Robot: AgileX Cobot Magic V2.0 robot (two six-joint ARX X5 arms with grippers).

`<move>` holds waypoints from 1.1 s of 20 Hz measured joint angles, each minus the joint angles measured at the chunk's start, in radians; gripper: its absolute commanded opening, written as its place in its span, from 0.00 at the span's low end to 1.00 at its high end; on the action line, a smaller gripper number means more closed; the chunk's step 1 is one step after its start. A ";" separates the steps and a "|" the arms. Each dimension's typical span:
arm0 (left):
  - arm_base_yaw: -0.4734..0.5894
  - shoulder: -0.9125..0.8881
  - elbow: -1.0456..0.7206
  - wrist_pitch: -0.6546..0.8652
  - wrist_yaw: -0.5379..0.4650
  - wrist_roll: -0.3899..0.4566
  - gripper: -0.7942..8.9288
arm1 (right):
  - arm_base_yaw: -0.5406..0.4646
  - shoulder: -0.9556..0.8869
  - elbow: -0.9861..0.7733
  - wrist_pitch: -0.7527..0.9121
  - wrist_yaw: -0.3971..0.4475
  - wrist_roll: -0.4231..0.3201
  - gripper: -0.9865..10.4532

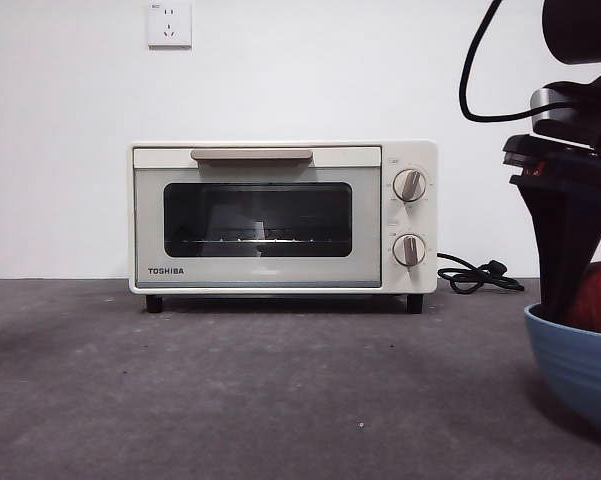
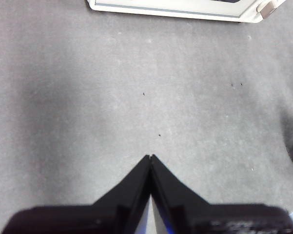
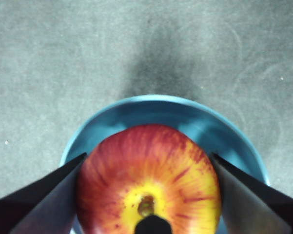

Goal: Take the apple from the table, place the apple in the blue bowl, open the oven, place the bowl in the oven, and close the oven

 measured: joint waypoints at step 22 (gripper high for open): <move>-0.119 0.392 0.188 0.318 0.187 -0.100 0.08 | 0.000 -0.182 0.182 -0.158 -0.029 -0.005 0.16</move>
